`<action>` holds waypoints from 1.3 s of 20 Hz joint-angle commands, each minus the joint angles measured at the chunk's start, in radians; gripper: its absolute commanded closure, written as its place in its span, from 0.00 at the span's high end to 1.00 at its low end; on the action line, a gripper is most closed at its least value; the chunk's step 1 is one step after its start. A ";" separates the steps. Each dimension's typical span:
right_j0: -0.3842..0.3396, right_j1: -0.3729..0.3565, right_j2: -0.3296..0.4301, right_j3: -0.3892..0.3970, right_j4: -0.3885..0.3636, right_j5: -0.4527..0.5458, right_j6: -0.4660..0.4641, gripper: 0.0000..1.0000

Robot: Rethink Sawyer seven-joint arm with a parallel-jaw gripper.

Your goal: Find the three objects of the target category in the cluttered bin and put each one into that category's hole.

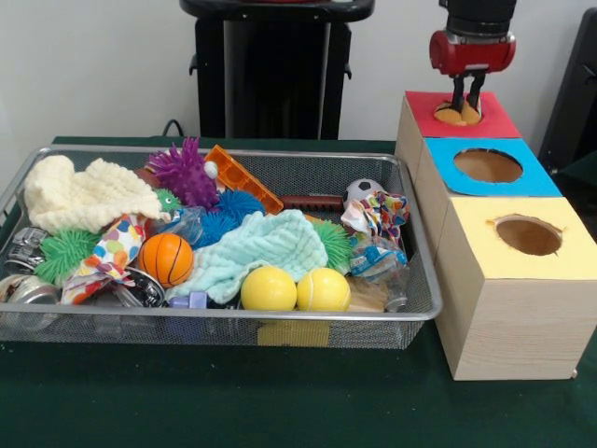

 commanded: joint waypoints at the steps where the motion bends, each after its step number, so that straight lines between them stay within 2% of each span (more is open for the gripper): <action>1: -0.039 0.191 0.077 0.016 0.035 -0.135 0.272 0.00; 12: -0.018 0.144 0.045 0.014 0.065 -0.088 0.248 0.00; 13: -0.016 0.137 0.041 0.014 0.069 -0.078 0.248 1.00; 16: 0.000 0.093 0.015 0.005 0.093 -0.012 0.239 1.00; 20: -0.006 0.074 0.002 -0.050 0.109 0.082 0.205 1.00; 23: 0.001 0.029 0.001 -0.010 0.108 0.095 0.213 1.00; 26: 0.007 -0.009 -0.006 -0.004 0.107 0.134 0.209 1.00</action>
